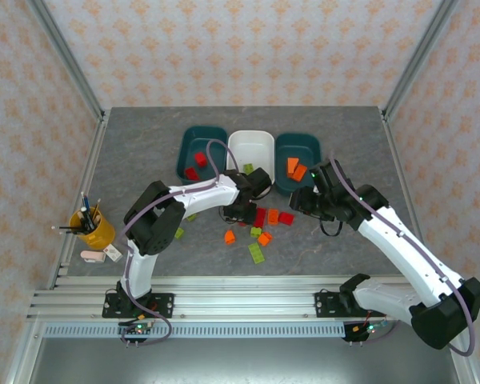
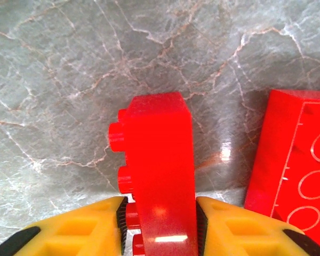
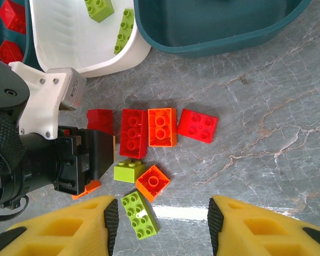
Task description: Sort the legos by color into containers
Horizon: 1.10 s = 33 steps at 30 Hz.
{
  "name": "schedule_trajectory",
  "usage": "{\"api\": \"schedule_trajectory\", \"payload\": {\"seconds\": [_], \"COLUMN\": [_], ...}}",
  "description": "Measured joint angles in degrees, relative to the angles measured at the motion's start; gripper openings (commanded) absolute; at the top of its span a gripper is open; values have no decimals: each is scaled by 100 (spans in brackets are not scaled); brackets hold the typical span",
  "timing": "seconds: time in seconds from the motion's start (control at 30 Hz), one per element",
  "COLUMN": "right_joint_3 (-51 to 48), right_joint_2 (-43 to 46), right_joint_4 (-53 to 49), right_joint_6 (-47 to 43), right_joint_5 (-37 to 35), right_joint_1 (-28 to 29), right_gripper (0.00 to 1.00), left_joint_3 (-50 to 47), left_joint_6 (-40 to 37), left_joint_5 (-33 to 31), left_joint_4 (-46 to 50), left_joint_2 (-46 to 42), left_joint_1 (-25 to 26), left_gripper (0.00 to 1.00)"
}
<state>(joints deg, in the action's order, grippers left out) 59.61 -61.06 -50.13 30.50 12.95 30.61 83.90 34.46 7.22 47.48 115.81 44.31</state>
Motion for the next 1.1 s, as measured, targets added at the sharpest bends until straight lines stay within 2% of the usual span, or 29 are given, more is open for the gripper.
{"api": "schedule_trajectory", "payload": {"seconds": [0.1, 0.27, 0.47, 0.57, 0.63, 0.73, 0.83, 1.1], "right_joint_3": [0, 0, 90, 238, 374, 603, 776, 922], "right_joint_2": [-17, -17, 57, 35, -74, -389, -704, -1123], "right_joint_4": [2, 0, 2, 59, 162, 372, 568, 811], "right_joint_6": [-2, -13, -118, -184, -208, -221, -214, -155], "right_joint_5": [17, 20, 22, 70, 136, 216, 273, 319], "right_joint_1": [0, 2, 111, 284, 459, 778, 1025, 1292], "right_gripper": [48, 47, 47, 47, 47, 47, 47, 47], "left_joint_3": [37, 61, 247, 699, 1091, 1773, 2481, 3346], "left_joint_6": [-2, 61, 168, 96, -52, -380, -702, -1147], "left_joint_5": [-70, -317, -575, -621, -625, -693, -776, -748], "left_joint_4": [28, 173, 839, 1106, 1263, 1478, 1609, 1849], "left_joint_2": [42, -4, -953, -1379, -1386, -984, -245, 1401], "left_joint_1": [0, 13, -81, -492, -944, -1580, -1967, -2251], "left_gripper": [25, 24, 24, 24, 24, 24, 24, 25]}}
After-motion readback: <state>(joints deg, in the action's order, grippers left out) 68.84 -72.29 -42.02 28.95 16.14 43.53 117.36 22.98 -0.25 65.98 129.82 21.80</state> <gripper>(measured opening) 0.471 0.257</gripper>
